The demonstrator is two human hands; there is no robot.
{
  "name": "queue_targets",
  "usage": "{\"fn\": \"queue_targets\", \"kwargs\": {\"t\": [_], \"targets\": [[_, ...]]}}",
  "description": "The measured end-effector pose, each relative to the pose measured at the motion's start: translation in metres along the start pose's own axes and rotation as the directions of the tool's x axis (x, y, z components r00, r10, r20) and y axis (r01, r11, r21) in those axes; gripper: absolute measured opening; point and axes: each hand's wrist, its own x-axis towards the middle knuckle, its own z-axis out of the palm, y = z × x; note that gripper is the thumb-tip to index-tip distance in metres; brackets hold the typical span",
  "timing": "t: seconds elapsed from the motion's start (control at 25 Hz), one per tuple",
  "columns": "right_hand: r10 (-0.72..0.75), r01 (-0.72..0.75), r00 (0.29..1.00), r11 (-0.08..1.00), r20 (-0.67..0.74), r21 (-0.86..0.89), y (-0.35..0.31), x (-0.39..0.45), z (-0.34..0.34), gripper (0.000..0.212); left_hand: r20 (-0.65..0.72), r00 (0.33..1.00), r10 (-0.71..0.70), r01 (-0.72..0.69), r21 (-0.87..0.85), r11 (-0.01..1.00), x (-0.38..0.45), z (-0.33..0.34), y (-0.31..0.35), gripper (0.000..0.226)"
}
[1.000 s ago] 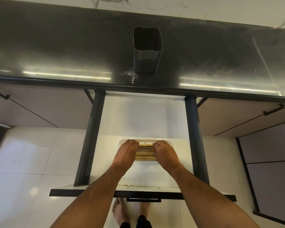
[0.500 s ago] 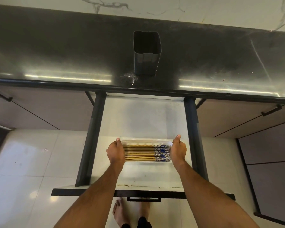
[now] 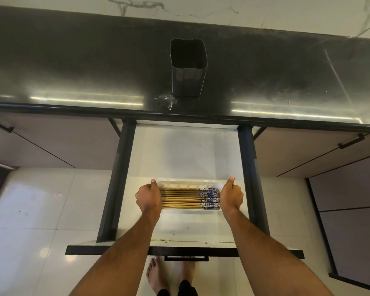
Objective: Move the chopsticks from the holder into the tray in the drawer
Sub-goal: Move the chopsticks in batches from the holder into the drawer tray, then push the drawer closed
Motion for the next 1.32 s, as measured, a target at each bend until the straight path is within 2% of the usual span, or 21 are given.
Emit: {"fn": "queue_targets", "kwargs": {"t": [0.16,0.64,0.76,0.84,0.92,0.96,1.08,1.16,1.2,1.32], "targets": [[-0.005,0.003,1.0,0.993,-0.011,-0.118,0.003,-0.002,0.008,0.057,-0.002,1.0,-0.022,0.022,0.07,0.997,-0.005,0.003,0.005,0.041],[0.027,-0.022,0.999,0.98,0.019,-0.196,0.007,-0.009,0.006,0.051,-0.028,0.995,-0.092,0.094,0.107,0.99,-0.009,-0.003,0.0,0.041],[-0.023,0.036,0.998,0.973,0.06,-0.226,0.008,-0.012,0.002,0.052,0.008,1.0,-0.027,0.026,0.108,0.994,-0.015,-0.006,-0.002,0.041],[-0.129,0.145,0.989,0.938,0.073,-0.315,0.007,-0.02,-0.002,0.052,0.023,0.992,0.124,-0.126,0.181,0.975,-0.024,-0.008,-0.003,0.04],[-0.316,0.323,0.945,0.851,0.087,-0.415,0.006,-0.027,-0.004,0.051,0.041,0.94,0.338,-0.336,0.284,0.898,-0.034,-0.009,-0.004,0.04],[-0.429,0.435,0.895,0.785,0.119,-0.441,0.006,-0.031,-0.005,0.051,0.066,0.891,0.449,-0.444,0.329,0.833,-0.038,-0.011,-0.004,0.042],[-0.654,0.695,0.7,0.534,0.286,-0.481,0.005,-0.043,-0.009,0.061,0.222,0.686,0.693,-0.691,0.497,0.524,-0.045,-0.019,-0.005,0.053],[-0.72,0.775,0.594,0.393,0.358,-0.495,0.007,-0.054,-0.014,0.066,0.311,0.559,0.769,-0.766,0.549,0.335,-0.05,-0.026,-0.008,0.06],[-0.741,0.796,0.557,0.347,0.375,-0.496,0.009,-0.06,-0.016,0.068,0.335,0.518,0.787,-0.785,0.551,0.283,-0.053,-0.03,-0.008,0.061],[-0.775,0.823,0.501,0.287,0.386,-0.491,0.016,-0.084,-0.028,0.069,0.333,0.471,0.817,-0.807,0.536,0.247,-0.071,-0.046,-0.012,0.061]]}}
